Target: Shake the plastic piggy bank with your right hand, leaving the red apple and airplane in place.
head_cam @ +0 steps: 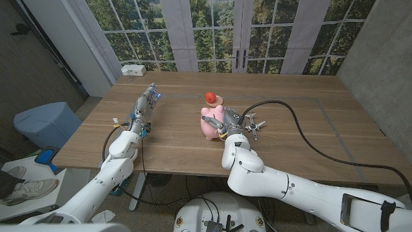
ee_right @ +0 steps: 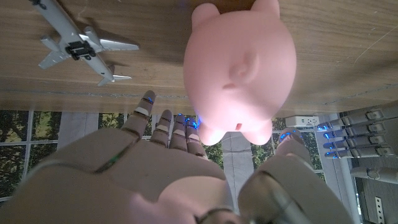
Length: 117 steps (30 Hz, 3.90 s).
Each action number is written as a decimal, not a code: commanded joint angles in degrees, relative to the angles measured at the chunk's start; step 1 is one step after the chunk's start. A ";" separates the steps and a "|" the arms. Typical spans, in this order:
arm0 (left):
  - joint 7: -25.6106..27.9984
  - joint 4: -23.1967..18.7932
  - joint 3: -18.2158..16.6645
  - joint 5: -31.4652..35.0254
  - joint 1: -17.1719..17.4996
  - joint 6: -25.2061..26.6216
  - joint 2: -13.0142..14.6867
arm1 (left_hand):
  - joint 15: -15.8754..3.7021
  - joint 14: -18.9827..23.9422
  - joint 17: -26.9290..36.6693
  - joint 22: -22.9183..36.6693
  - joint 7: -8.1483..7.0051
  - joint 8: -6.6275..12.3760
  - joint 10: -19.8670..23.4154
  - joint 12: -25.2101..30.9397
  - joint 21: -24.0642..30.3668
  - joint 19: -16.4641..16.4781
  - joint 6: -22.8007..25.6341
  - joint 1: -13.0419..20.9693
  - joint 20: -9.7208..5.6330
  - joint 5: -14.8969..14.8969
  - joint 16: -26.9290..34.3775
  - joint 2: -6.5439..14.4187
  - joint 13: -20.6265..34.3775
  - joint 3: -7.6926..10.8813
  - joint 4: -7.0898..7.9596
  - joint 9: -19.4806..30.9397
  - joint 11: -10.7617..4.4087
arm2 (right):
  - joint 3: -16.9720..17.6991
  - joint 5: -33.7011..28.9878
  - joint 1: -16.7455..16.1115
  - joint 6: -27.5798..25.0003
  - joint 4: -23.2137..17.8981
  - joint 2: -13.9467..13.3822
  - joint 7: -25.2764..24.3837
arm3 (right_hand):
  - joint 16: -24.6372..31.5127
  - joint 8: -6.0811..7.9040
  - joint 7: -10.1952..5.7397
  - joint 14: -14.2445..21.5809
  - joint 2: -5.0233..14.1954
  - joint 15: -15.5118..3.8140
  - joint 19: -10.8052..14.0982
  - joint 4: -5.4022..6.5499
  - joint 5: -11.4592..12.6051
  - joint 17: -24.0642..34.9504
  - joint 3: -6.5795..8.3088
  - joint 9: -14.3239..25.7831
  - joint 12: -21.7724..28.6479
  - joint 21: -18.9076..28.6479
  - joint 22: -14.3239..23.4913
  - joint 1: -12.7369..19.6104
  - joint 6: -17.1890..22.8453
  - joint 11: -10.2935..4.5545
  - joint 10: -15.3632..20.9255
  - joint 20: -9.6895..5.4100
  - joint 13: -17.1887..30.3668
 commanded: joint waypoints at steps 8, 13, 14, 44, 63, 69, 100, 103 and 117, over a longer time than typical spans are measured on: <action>-2.07 2.18 -0.91 -1.43 -0.38 -1.00 -0.14 | -3.66 0.23 0.25 0.11 0.34 0.14 -0.31 0.23 0.02 0.54 -0.11 0.67 -4.45 0.48 0.26 3.19 0.30 -0.07 -0.38 0.24 0.14 | -0.44 -40.65 0.16 -2.12 18.15 12.42 38.57 | 0.13 0.04 3.34 -1.14 -0.21 1.54 -0.37 -1.14 1.74 0.54 -0.60 0.45 0.10 0.30 0.20 4.36 -4.31 1.63 -2.84 -0.49 0.80; -2.49 2.88 -0.97 -1.67 -0.81 -0.85 -0.22 | -3.64 0.23 0.25 0.12 0.38 0.14 -0.31 0.24 0.02 0.58 -0.13 0.66 -4.44 0.48 0.25 3.18 0.31 -0.08 -0.40 0.24 0.21 | -1.07 -43.41 1.63 -2.12 21.32 13.28 42.78 | 1.34 0.34 2.92 1.27 -0.33 1.46 1.01 -1.59 2.75 0.82 -0.77 0.52 0.91 0.81 0.18 7.62 -5.97 1.63 -2.21 -1.17 1.16; -2.44 2.97 -1.01 -1.67 -0.86 -0.85 -0.24 | -3.67 0.30 0.25 0.12 0.40 0.18 -0.23 0.27 0.07 0.71 -0.05 0.66 -4.41 0.48 0.28 3.16 0.31 -0.08 -0.42 0.24 0.24 | -1.40 -43.05 1.94 -2.12 21.48 13.13 42.58 | 1.67 0.45 2.40 1.95 -0.26 1.04 1.35 -1.63 3.01 0.93 -0.79 0.54 1.07 0.90 0.17 8.60 -6.32 1.46 -2.07 -1.41 1.26; -1.53 3.03 -0.89 -1.18 -1.32 0.05 -0.25 | -3.61 0.50 0.13 0.12 0.44 0.15 -0.28 0.26 0.19 1.38 -0.18 0.79 -3.22 0.37 0.20 2.58 0.32 -0.32 -1.21 0.25 0.00 | -3.90 -17.33 7.07 4.67 23.94 7.74 19.92 | 42.60 22.59 -13.06 45.89 13.57 -16.85 22.08 -1.40 -3.47 44.49 4.83 1.49 32.14 23.91 9.48 46.92 52.02 -15.51 54.00 -14.11 23.95; -0.95 2.29 -0.44 -0.67 -1.49 0.70 -0.20 | -3.57 0.56 0.11 0.13 0.40 0.18 -0.20 0.29 0.16 1.49 -0.18 0.89 -3.03 0.32 0.18 2.58 0.32 -0.39 -1.59 0.25 -0.02 | 4.14 -7.83 -0.07 16.76 15.24 1.22 -2.32 | 39.29 25.96 -12.06 46.18 15.52 -16.83 18.69 0.27 -1.21 49.88 4.94 7.53 34.37 26.77 9.70 44.09 49.73 -16.60 50.82 -14.74 31.70; -0.58 1.57 -0.36 -0.47 -1.18 0.89 -0.03 | -3.62 0.56 0.11 0.13 0.35 0.18 -0.18 0.29 0.14 1.51 -0.21 0.92 -3.00 0.31 0.17 2.56 0.32 -0.41 -1.71 0.25 -0.02 | 7.00 -6.96 -2.54 20.85 13.42 -0.01 -6.84 | 38.85 26.76 -11.91 46.33 15.49 -16.82 18.35 0.18 -0.93 50.56 5.00 8.61 34.72 27.19 9.57 43.86 49.60 -16.74 50.99 -14.74 32.59; 3.26 -3.99 -0.57 1.21 1.67 1.84 1.35 | -3.44 0.60 0.10 0.13 0.29 0.16 -0.25 0.26 0.06 1.60 -0.39 1.06 -3.10 0.20 0.14 2.46 0.32 -0.60 -2.42 0.26 -0.15 | 20.97 -0.95 -11.39 34.50 11.17 -0.92 -17.27 | 37.59 29.15 -11.58 47.51 15.44 -16.87 18.77 -0.11 0.04 52.04 5.32 12.28 34.79 29.41 8.99 43.18 48.55 -16.80 51.18 -14.64 34.13; 3.54 -4.35 -0.54 1.31 1.83 1.87 1.33 | -3.42 0.64 0.10 0.13 0.29 0.17 -0.25 0.25 0.05 1.60 -0.38 1.07 -3.09 0.19 0.15 2.42 0.31 -0.63 -2.49 0.26 -0.15 | 22.06 -0.16 -11.85 35.26 11.15 -0.98 -18.07 | 37.48 29.31 -11.57 47.59 15.40 -16.78 18.67 -0.06 0.10 52.10 5.29 12.61 34.78 29.58 8.93 43.01 48.39 -16.77 51.24 -14.62 34.22; 4.75 -5.68 -0.64 1.75 2.60 1.95 1.39 | -2.44 1.02 0.12 0.14 0.22 0.27 -0.28 0.24 0.08 1.82 -0.17 1.10 -2.66 0.13 0.27 2.39 0.31 -0.80 -2.86 0.26 -0.13 | 28.72 8.07 -14.56 39.42 8.36 -1.22 -18.47 | 37.16 29.82 -11.32 47.98 15.29 -16.84 18.34 -0.33 0.45 52.36 5.51 13.41 34.60 30.37 8.65 42.99 48.21 -16.82 51.31 -14.64 34.51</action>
